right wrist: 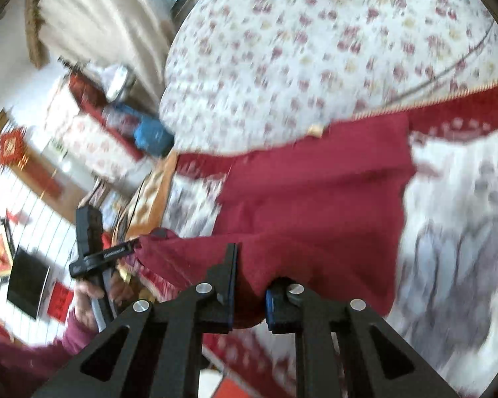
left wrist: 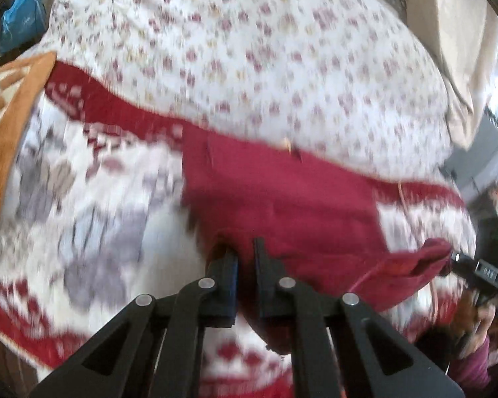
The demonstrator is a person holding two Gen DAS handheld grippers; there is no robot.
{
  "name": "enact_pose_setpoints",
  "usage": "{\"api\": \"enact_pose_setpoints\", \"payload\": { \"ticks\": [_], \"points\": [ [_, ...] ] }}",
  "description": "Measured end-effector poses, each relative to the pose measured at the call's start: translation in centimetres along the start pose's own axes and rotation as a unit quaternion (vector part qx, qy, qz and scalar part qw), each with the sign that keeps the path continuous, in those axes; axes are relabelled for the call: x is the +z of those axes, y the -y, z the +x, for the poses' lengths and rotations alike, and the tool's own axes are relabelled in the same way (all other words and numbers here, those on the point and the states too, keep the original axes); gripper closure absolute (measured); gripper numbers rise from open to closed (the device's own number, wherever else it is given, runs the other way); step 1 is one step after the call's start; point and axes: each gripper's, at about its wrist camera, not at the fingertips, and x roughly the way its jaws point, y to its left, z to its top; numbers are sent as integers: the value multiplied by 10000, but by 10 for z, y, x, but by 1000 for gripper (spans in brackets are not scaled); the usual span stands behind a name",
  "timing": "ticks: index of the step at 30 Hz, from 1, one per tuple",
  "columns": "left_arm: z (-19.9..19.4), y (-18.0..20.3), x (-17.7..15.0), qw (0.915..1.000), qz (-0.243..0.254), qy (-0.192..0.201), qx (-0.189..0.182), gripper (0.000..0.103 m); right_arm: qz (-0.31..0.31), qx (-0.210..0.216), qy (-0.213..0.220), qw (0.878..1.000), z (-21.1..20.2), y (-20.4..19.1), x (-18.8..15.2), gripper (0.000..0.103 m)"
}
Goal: Fold small clothes
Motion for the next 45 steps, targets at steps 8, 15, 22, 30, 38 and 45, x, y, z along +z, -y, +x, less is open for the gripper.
{"api": "enact_pose_setpoints", "payload": {
  "ticks": [8,15,22,30,38,45],
  "points": [
    [88,-15,77,9985,-453,64,299,96,312,-490,54,9983,57,51,81,89],
    [144,-37,107,9966,-788,-49,222,93,540,-1063,-35,9929,121,104,119,89],
    [148,-33,110,9972,-458,183,561,22,1268,-910,-150,9876,136,142,125,73],
    [141,-50,113,9946,-803,147,633,21,337,-1121,232,9929,101,97,129,51],
    [157,-56,94,9922,-584,-640,894,21,326,-2633,-418,9633,175,132,128,67],
    [98,-48,63,9972,149,-727,-43,21,-134,-1985,-211,9798,100,73,86,29]
  ]
}}
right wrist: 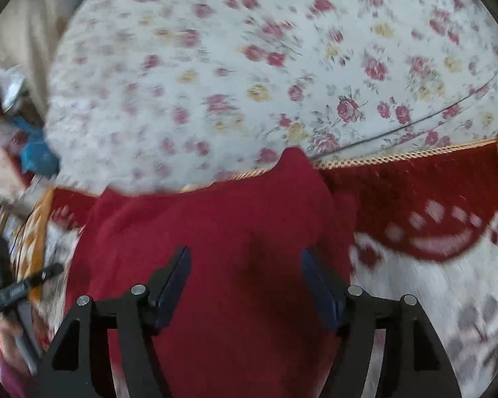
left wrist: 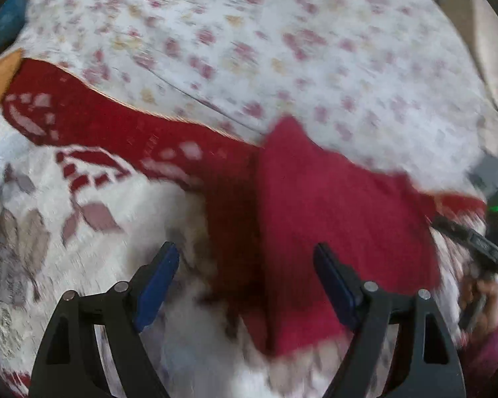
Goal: Fold small clothes
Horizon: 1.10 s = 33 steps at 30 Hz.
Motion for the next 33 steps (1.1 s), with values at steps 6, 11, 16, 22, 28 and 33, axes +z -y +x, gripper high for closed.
{"api": "enact_pose_setpoints", "payload": {
  "ticks": [6,11,16,22,28,33],
  "points": [
    [-1,19,-45,9965,691,-395,-244,21,-305,-199,-139,9992,-32,-8,-58,30],
    [10,20,-50,9973,584,-348,-261,41,-220,-443,-112,9987,-29,4,-73,30],
    [19,21,-46,9969,476,-489,-391,93,-55,-424,-305,9986,-8,14,-72,85],
    [-16,1,-49,9968,180,-228,-744,96,-134,-33,-121,9998,-47,10,-70,95],
    [7,-7,-65,9971,197,-643,-365,94,-58,-322,-573,9978,-31,24,-87,95],
    [-16,5,-53,9986,395,-221,-257,57,-175,-402,-33,9990,-59,7,-67,59]
  ]
}}
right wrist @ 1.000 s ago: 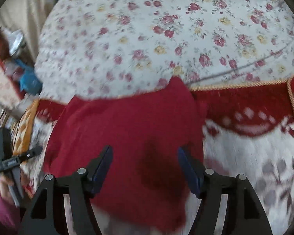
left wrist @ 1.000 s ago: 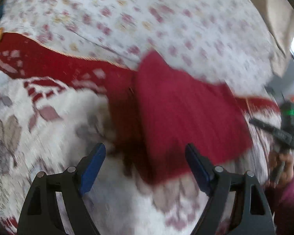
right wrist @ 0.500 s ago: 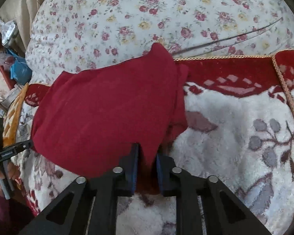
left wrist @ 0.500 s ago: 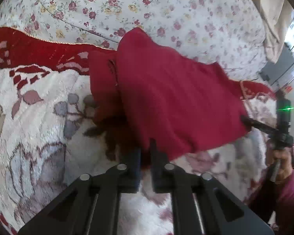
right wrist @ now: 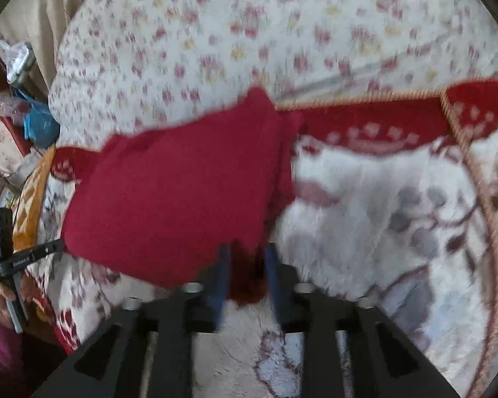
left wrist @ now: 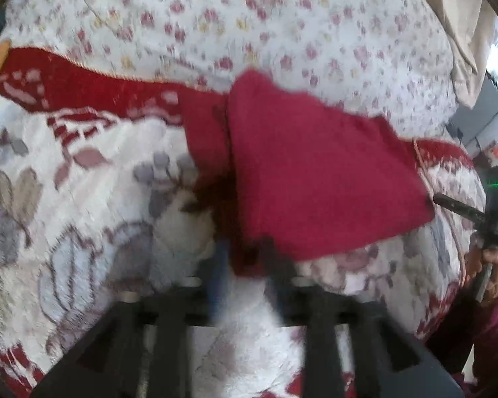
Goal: Fold small clothes
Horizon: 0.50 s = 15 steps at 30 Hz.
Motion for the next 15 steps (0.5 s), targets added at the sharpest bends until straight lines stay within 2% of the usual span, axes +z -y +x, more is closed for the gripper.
{"api": "enact_pose_setpoints", "payload": {
  "ticks": [1,2,4,8,12,14,15],
  "points": [
    [-3,1,3,9999,-65,109,-109,41,-103,-24,47,9999,-1,-6,6,57],
    [-4,2,6,9995,-126,211,-204,37,-218,-98,99,9997,2,-13,15,57],
    [-1,7,13,9993,-151,297,-146,37,-304,-229,154,9992,17,-23,33,57],
    [19,10,23,9985,-190,308,401,37,-205,-453,39,9988,69,-34,72,57],
    [39,-1,24,9939,-344,113,1042,37,-88,-951,23,9954,123,-27,106,57],
    [47,-7,24,9937,-418,24,1039,36,90,-1209,-245,9923,156,-14,116,57],
    [50,-10,24,9938,-474,-15,1005,36,223,-1249,-520,9906,176,-7,117,57]
  ]
}}
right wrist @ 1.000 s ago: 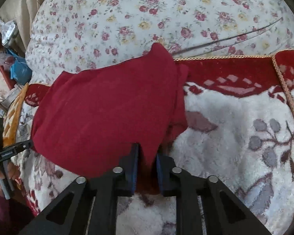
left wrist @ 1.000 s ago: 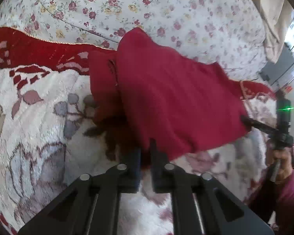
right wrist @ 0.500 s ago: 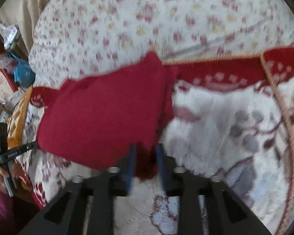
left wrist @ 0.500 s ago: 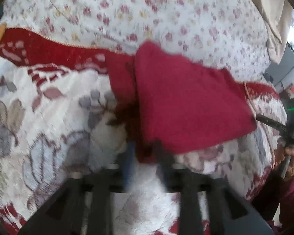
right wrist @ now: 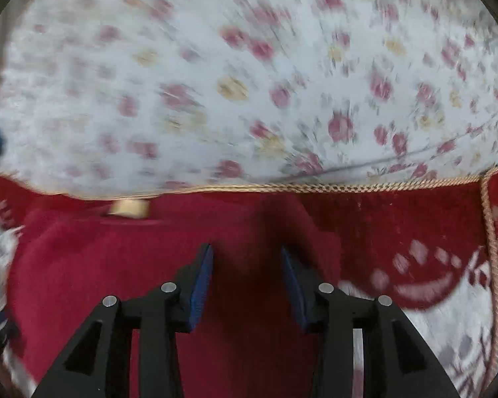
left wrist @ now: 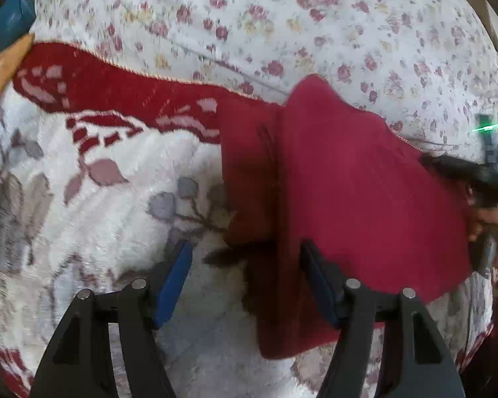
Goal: Fold small clothes
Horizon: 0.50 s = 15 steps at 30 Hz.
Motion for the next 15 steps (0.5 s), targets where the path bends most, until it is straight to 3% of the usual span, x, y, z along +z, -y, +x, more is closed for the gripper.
{"api": "enact_pose_setpoints", "payload": {
  "ticks": [3,5,8,9,12,14,15],
  "points": [
    [0,-2,2,10000,-12,18,-9,35,-179,-219,178,9994,-9,-14,6,57],
    [-2,-4,3,9999,-87,33,-42,35,-332,-200,516,9979,-35,-32,4,57],
    [-5,-4,3,9997,-194,46,-104,35,-818,567,587,9933,-62,-85,0,49],
    [-6,-3,3,9998,-188,58,-97,35,-1023,1060,413,9882,-64,-116,-2,49],
    [-9,-4,2,9997,-211,77,-131,35,-1365,1904,-6,9722,-60,-185,-5,49],
    [-9,-5,1,9996,-216,72,-149,35,-1514,2078,-147,9663,-55,-224,-7,47],
    [-9,-7,0,9996,-215,65,-155,35,-1557,2080,-223,9654,-49,-237,-6,39]
  ]
}}
